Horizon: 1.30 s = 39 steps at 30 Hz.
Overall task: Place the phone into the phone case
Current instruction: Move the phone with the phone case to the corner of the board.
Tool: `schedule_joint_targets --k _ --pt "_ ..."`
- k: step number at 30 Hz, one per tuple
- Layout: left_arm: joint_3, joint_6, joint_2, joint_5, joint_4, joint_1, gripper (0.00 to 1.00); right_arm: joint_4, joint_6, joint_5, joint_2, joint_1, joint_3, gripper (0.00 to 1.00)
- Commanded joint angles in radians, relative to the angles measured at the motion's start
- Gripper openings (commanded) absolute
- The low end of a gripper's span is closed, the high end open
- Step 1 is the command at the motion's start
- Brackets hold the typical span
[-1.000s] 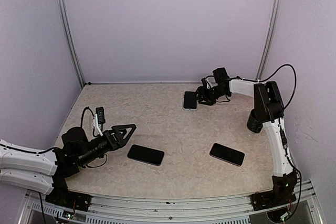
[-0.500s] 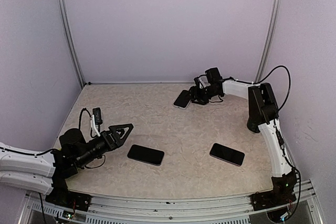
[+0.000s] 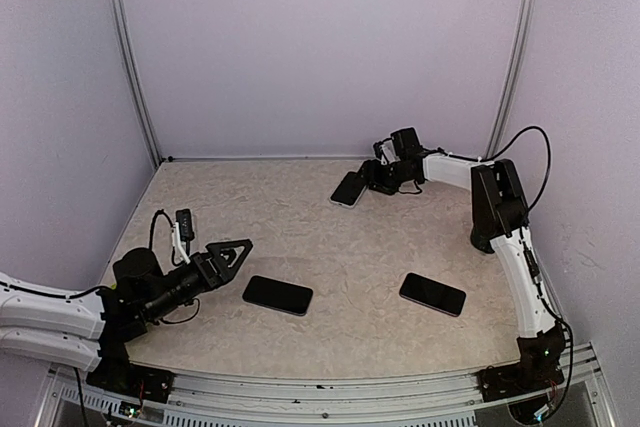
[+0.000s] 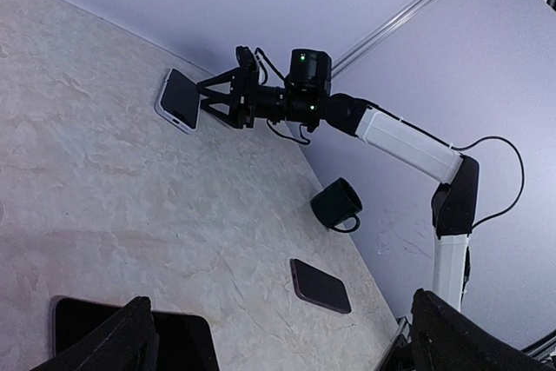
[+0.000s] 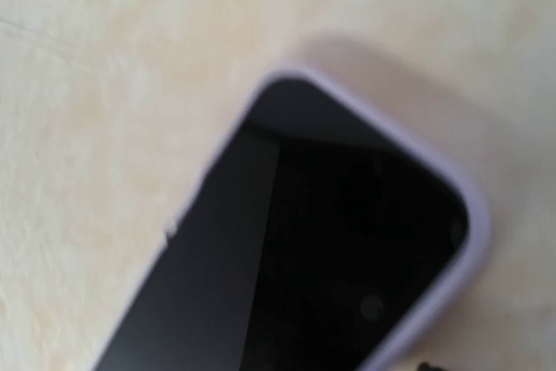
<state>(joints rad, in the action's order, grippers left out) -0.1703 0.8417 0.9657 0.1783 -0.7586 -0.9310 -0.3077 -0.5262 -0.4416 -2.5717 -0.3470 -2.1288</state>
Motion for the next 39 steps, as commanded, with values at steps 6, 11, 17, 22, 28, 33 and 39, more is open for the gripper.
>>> schedule_joint_targets --k 6,11,17,22,28,33,39 --pt "0.047 0.017 -0.067 0.027 0.009 0.003 0.99 0.217 -0.111 -0.15 -0.16 0.002 -0.114 0.74" --pt "0.063 0.019 -0.111 0.041 0.03 0.004 0.98 0.228 -0.073 -0.136 -0.09 0.002 -0.047 0.75" --pt "0.078 0.021 -0.13 0.053 0.025 0.004 0.98 0.2 0.083 -0.002 0.117 -0.014 0.181 0.78" --pt "0.075 0.018 -0.101 0.049 -0.01 0.005 0.98 0.124 0.252 0.152 0.222 -0.081 0.309 0.83" --pt "0.063 0.012 -0.056 0.038 -0.04 0.008 0.98 0.023 0.377 0.393 0.213 -0.17 0.329 0.88" --pt "0.065 0.013 -0.049 0.037 -0.045 0.008 0.98 -0.003 0.376 0.511 0.189 -0.205 0.33 0.9" --pt "0.078 0.018 -0.065 0.046 -0.043 0.008 0.98 -0.039 0.342 0.635 0.154 -0.214 0.288 0.9"
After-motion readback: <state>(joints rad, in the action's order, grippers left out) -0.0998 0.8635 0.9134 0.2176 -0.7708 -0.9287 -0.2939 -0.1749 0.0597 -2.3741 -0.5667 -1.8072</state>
